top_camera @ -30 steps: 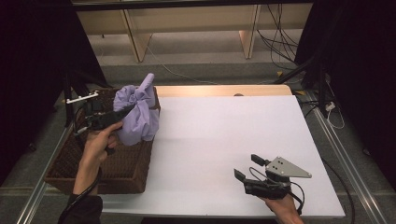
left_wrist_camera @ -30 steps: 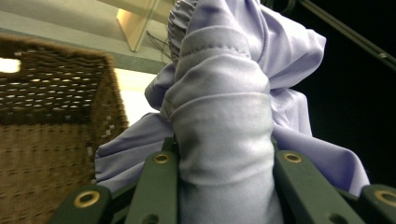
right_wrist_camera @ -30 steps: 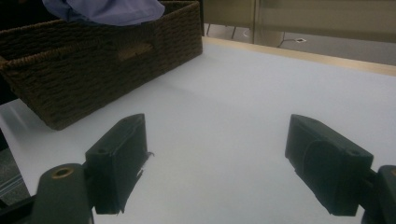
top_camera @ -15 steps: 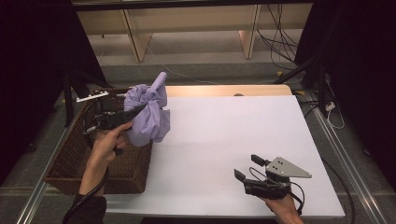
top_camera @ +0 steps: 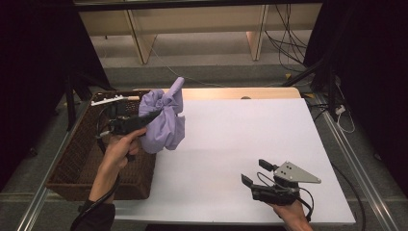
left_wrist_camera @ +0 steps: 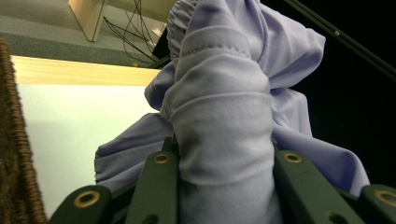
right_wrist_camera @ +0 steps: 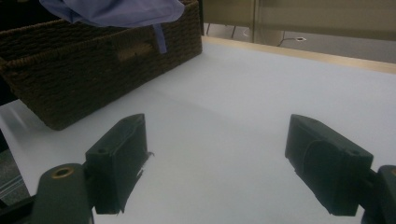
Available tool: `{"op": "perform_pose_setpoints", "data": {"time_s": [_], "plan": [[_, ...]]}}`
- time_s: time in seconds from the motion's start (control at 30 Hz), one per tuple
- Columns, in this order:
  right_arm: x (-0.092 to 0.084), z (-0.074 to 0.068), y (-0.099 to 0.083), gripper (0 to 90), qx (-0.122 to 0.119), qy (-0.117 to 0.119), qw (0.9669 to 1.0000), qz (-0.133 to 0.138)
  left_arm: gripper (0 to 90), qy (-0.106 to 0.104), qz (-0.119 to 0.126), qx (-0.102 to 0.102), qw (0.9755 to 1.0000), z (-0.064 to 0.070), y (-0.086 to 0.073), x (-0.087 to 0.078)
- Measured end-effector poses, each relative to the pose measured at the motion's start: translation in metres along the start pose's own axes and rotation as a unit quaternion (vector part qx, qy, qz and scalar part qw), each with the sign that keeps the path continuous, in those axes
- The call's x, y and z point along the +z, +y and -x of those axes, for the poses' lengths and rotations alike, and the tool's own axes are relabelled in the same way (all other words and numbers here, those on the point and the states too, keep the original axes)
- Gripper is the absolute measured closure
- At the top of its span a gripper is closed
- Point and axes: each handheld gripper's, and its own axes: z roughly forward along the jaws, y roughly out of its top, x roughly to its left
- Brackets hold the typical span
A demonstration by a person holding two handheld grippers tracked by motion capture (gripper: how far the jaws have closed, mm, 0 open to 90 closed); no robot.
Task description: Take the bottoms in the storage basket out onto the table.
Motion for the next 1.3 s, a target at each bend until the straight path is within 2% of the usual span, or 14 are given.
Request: {"op": "perform_pose_setpoints", "data": {"time_s": [0.8,1.3], "plan": [[0.000,-0.001,0.000,22.0,-0.001,-0.001,1.0000,0.002,70.6,-0.009,-0.022,0.012,0.9996,0.014,-0.009,0.022],[0.001,-0.001,-0.001,22.1,0.001,-0.001,1.0000,0.001,70.5,-0.007,-0.027,0.009,0.9996,0.020,-0.014,0.033]]}}
